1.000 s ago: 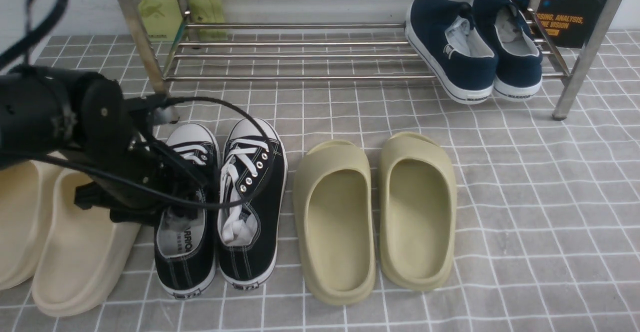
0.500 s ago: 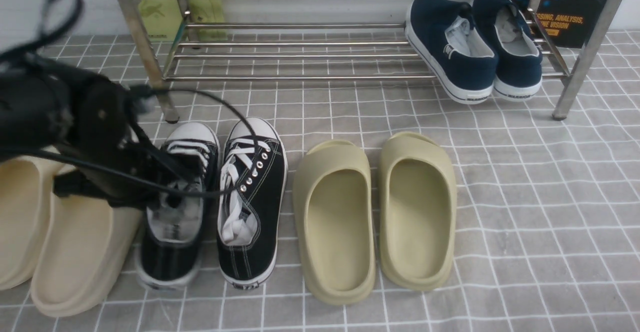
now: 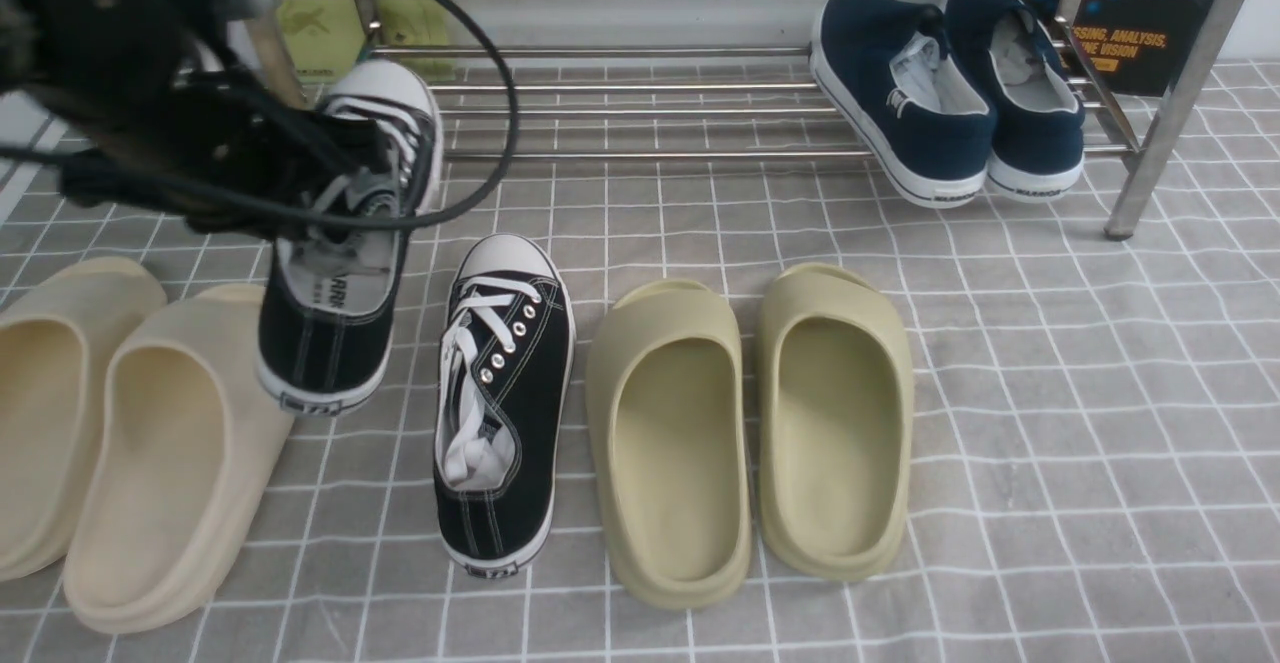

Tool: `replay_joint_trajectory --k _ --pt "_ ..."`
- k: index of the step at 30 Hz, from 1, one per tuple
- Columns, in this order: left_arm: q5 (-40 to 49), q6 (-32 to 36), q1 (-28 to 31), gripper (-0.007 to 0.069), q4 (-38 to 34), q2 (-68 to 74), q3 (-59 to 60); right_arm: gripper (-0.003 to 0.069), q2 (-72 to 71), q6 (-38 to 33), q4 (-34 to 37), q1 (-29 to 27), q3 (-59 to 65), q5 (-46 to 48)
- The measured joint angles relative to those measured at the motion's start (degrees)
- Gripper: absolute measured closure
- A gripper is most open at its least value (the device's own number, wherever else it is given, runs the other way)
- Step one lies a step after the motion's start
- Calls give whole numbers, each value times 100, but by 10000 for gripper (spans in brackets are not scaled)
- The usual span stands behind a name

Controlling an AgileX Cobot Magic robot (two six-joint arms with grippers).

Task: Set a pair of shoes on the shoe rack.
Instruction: Use the left arm to put a shoe into the shoe rack

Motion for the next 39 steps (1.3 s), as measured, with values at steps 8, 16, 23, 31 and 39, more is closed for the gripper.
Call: replay_joint_trajectory --k 8,16,23,31,39 --pt "-993 8 0 638 -10 1134 -890 419 0 0 0 0 0 0" --pt "-1837 -5 0 638 104 2253 -1996 419 0 -2 0 0 0 0" --pt "-2591 -96 11 638 382 2806 -2204 419 0 -2 5 0 0 0" --pt "-3133 -802 166 638 427 2921 -2204 419 0 -2 5 0 0 0" --pt "-3430 -956 235 599 446 2964 -2206 419 0 -2 5 0 0 0"
